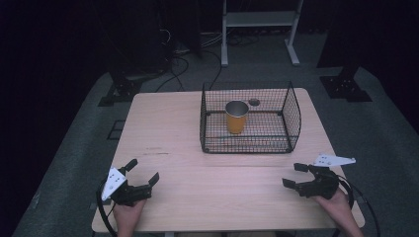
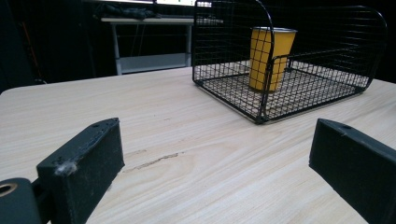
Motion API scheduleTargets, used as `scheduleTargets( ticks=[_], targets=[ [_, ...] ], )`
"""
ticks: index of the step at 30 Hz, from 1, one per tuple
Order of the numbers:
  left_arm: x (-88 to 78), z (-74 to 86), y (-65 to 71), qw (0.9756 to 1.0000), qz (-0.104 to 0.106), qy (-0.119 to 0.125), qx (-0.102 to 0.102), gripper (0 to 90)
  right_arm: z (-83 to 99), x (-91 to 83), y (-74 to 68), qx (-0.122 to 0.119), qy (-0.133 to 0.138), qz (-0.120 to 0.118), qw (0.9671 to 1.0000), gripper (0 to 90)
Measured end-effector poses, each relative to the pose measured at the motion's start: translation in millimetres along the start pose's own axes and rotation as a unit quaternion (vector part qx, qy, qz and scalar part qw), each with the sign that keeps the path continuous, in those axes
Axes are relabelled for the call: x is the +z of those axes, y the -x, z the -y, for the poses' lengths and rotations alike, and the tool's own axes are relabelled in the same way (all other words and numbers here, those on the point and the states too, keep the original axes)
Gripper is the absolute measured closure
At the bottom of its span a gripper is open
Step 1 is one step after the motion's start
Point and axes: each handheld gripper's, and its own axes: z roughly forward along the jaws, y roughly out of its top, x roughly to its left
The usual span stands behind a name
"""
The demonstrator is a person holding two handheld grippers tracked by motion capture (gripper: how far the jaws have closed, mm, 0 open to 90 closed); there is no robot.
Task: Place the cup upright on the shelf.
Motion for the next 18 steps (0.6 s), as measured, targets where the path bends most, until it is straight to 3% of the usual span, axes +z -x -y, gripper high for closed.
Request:
scheduleTargets(
  ticks=[11,13,16,18],
  targets=[
    [0.0,0.0,-0.4,1.0000,-0.003,0.000,-0.001,2.4,13.4,-6.1,-10.5,-0.004,0.011,0.025,0.9996,12.6],
    [0.0,0.0,-0.8,1.0000,-0.002,0.001,-0.003,2.4,18.2,-7.1,-13.1,0.007,0.027,0.016,0.9995,12.6],
    [0.0,-0.1,-0.3,1.0000,-0.002,0.001,-0.001,2.4,25.8,-4.8,-18.9,0.004,0.021,0.028,0.9994,12.6],
    [0.4,-0.3,0.0,1.0000,-0.001,0.000,0.000,2.4,30.6,-3.1,-21.7,0.011,0.024,0.016,0.9995,12.6]
  ],
)
